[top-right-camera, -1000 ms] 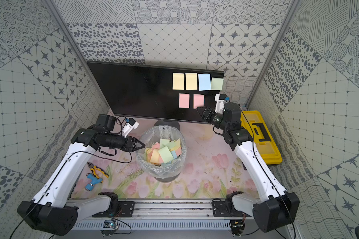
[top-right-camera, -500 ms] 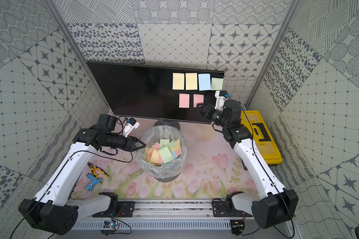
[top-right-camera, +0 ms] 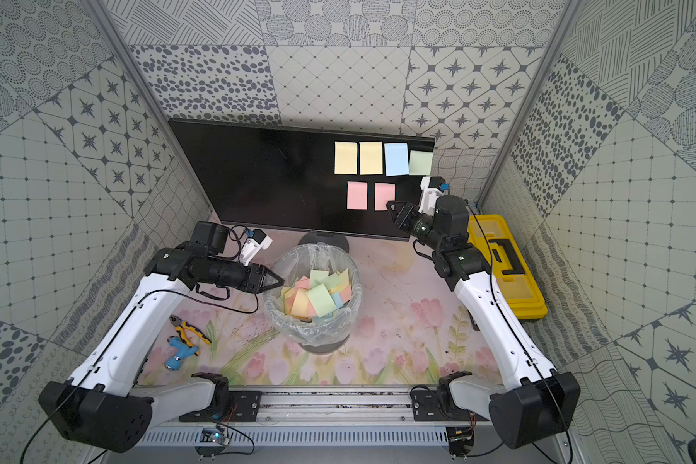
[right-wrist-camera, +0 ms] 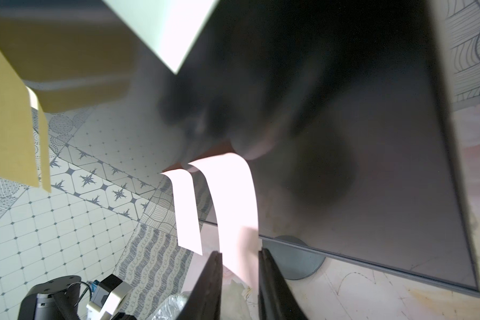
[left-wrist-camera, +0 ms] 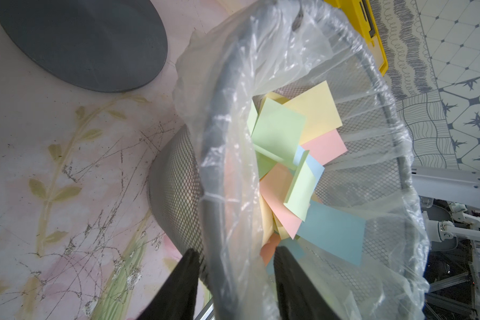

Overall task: Remove the sticky note from the monitor
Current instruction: Tear off the sticky note from the monitor.

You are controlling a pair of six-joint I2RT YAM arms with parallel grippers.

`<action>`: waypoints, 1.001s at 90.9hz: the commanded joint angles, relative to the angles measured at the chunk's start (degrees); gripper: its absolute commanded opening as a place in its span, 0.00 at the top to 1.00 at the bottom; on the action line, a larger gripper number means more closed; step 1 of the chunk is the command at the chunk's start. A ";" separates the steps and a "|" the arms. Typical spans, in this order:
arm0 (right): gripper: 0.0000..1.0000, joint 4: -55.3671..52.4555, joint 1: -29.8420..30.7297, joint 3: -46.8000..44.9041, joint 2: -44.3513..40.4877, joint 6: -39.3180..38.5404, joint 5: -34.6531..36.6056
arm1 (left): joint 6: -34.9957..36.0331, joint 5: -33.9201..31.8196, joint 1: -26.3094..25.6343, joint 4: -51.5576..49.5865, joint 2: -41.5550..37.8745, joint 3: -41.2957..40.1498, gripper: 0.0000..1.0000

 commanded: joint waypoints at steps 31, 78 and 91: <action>1.00 2.29 0.63 -0.25 -3.35 0.35 -1.61 | 0.24 0.45 0.03 0.44 0.23 0.34 0.51; 1.00 -1.81 2.49 2.06 -7.60 -0.36 -4.31 | 0.16 0.36 -0.02 0.28 0.73 0.76 0.51; 1.00 -4.94 7.06 1.80 -9.84 -1.23 -4.93 | 0.27 0.05 -0.03 0.27 0.70 0.77 0.51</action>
